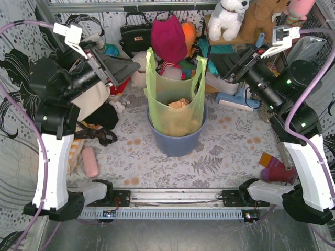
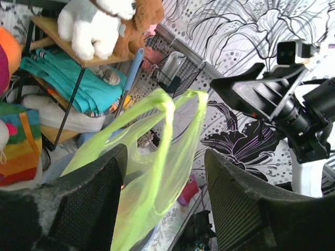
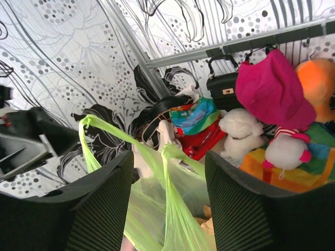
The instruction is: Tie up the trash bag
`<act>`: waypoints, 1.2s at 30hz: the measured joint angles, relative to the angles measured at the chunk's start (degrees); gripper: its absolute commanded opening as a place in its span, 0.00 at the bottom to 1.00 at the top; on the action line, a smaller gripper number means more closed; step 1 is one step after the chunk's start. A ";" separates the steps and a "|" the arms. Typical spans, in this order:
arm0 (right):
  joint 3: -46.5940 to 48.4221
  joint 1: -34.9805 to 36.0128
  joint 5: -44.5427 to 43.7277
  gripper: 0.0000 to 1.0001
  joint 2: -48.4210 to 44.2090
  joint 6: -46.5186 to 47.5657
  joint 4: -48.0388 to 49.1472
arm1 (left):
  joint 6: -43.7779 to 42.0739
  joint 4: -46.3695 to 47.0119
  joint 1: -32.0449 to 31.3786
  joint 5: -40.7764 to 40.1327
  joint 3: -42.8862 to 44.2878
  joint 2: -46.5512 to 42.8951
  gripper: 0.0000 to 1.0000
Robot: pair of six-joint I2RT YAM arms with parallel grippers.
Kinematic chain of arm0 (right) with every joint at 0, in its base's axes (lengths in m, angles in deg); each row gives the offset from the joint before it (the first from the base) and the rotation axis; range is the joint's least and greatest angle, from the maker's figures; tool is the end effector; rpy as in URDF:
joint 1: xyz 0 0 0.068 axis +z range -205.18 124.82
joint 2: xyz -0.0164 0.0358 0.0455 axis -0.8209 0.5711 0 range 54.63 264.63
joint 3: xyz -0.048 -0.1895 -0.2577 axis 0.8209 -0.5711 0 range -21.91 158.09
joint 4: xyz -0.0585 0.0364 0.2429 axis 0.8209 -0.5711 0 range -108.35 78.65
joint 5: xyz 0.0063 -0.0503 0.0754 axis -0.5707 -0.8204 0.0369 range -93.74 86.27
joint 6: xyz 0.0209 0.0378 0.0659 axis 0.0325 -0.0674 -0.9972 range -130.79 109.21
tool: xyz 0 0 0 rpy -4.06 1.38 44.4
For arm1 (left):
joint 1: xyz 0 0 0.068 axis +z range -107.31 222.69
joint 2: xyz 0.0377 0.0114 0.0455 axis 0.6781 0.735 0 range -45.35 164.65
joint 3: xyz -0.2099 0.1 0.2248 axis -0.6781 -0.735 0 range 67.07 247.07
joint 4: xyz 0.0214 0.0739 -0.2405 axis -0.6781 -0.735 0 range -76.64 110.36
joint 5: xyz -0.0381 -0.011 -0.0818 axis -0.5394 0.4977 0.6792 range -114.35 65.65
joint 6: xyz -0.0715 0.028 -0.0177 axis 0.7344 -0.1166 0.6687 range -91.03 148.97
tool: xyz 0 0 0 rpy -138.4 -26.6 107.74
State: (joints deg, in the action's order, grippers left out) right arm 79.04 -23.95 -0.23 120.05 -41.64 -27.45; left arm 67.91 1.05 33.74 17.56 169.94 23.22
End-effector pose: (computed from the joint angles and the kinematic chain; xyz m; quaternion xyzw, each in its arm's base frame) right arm 0.1507 0.0962 0.6335 -0.0269 0.5773 0.4358 0.6900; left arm 0.1760 -0.0735 0.6220 0.1269 0.6226 -0.4997 0.5886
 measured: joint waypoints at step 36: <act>27.43 0.00 5.38 0.37 14.97 9.73 -26.60 | -23.52 9.64 -55.08 -59.10 -6.60 7.28 0.65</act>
State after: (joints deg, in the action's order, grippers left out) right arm 106.47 -23.95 5.15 135.03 -31.92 -54.05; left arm 44.39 10.69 -21.34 -41.54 163.34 30.50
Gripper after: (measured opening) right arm 0.398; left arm 0.645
